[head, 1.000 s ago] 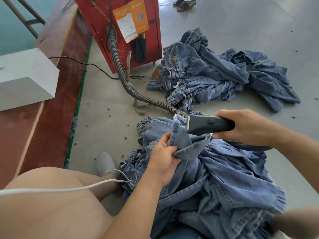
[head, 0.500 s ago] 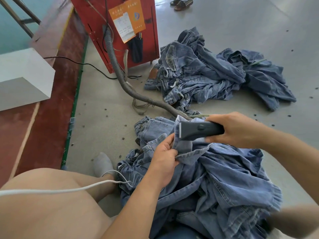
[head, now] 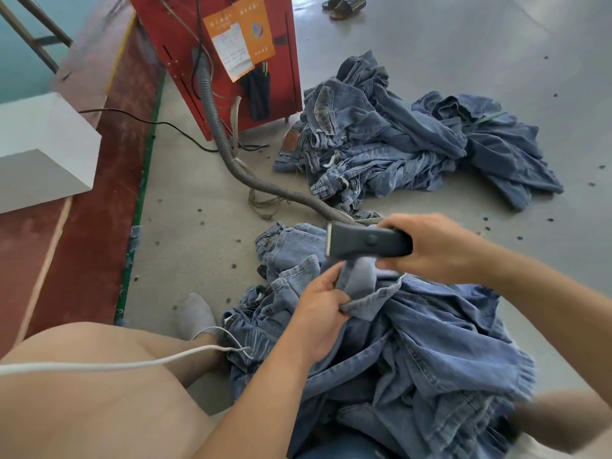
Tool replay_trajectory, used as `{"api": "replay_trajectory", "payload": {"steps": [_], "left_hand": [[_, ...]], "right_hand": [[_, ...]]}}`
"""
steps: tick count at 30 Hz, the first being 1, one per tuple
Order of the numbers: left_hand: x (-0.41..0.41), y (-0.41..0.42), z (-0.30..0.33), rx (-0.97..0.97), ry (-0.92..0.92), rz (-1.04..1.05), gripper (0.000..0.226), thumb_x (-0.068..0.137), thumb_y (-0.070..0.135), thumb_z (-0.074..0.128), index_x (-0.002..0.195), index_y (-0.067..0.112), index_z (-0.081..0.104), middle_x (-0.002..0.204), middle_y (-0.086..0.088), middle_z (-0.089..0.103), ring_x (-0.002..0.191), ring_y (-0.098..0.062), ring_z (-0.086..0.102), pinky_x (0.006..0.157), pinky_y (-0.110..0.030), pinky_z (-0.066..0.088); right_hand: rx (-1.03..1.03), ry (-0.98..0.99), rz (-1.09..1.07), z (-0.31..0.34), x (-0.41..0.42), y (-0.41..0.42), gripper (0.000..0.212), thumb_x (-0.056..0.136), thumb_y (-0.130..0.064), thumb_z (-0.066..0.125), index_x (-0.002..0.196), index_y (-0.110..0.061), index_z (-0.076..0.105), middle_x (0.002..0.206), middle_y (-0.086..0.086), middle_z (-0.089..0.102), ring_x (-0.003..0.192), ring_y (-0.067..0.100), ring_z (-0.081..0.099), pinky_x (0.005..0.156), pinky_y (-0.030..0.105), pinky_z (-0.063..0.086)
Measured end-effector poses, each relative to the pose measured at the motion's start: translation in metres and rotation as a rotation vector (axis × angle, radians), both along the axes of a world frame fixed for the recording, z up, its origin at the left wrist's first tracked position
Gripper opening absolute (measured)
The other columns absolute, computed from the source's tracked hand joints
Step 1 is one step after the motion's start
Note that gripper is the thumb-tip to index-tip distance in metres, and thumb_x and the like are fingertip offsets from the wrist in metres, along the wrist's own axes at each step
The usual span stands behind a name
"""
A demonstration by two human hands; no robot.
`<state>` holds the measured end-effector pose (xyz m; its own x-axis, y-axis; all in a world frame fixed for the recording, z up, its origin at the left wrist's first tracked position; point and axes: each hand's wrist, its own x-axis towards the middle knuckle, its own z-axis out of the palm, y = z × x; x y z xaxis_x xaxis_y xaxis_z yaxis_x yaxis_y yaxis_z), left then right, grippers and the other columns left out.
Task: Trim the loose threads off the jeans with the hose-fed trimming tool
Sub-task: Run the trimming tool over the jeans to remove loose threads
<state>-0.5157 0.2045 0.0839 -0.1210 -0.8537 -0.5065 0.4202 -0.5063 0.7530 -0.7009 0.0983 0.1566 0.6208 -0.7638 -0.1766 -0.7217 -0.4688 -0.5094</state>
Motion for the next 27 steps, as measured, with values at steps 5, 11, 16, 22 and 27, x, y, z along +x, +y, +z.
{"api": "replay_trajectory", "payload": {"steps": [5, 11, 16, 22, 27], "left_hand": [[-0.038, 0.028, -0.002, -0.252, -0.419, -0.633, 0.055, 0.101, 0.014, 0.050, 0.151, 0.038, 0.048, 0.164, 0.009, 0.036, 0.150, -0.002, 0.028, 0.125, -0.028, 0.023], [-0.037, 0.030, 0.003, -0.143, -0.208, -0.255, 0.048, 0.069, 0.000, 0.038, 0.093, 0.005, 0.079, 0.096, -0.029, 0.074, 0.094, -0.023, 0.072, 0.089, -0.028, 0.057], [0.036, 0.000, -0.046, 0.421, -0.619, 0.814, 0.021, 0.090, 0.014, 0.045, 0.095, 0.015, 0.065, 0.097, -0.013, 0.073, 0.088, -0.033, 0.065, 0.073, -0.037, 0.051], [0.062, -0.016, -0.090, 0.582, -0.145, 0.438, 0.026, 0.096, 0.035, 0.070, 0.111, 0.014, 0.069, 0.102, -0.004, 0.073, 0.090, -0.019, 0.068, 0.076, -0.033, 0.054], [0.066, -0.032, -0.078, 0.454, 0.021, 0.449, 0.024, 0.100, 0.044, 0.062, 0.106, 0.023, 0.072, 0.103, 0.001, 0.072, 0.097, -0.019, 0.065, 0.084, -0.041, 0.053]], "right_hand": [[-0.121, -0.071, -0.270, 0.004, -0.009, -0.018, 0.035, 0.083, -0.052, 0.079, 0.102, -0.035, 0.055, 0.082, -0.019, 0.062, 0.072, -0.005, 0.055, 0.059, 0.018, 0.036], [0.120, 0.140, -0.048, -0.042, -0.001, -0.005, 0.048, 0.084, -0.045, 0.084, 0.110, -0.031, 0.045, 0.092, -0.010, 0.064, 0.074, 0.002, 0.057, 0.059, 0.019, 0.037], [0.179, 0.184, 0.045, -0.054, 0.006, 0.016, 0.050, 0.084, -0.034, 0.079, 0.113, -0.036, 0.038, 0.097, -0.003, 0.067, 0.079, 0.015, 0.062, 0.069, 0.032, 0.047], [0.331, 0.363, 0.536, -0.029, 0.018, 0.070, 0.058, 0.080, -0.039, 0.075, 0.122, -0.043, 0.034, 0.094, -0.009, 0.058, 0.079, 0.017, 0.053, 0.070, 0.038, 0.045], [0.284, 0.221, 0.367, -0.004, 0.008, 0.047, 0.048, 0.085, -0.039, 0.077, 0.116, -0.044, 0.041, 0.090, -0.014, 0.067, 0.076, 0.001, 0.063, 0.065, 0.019, 0.048]]}}
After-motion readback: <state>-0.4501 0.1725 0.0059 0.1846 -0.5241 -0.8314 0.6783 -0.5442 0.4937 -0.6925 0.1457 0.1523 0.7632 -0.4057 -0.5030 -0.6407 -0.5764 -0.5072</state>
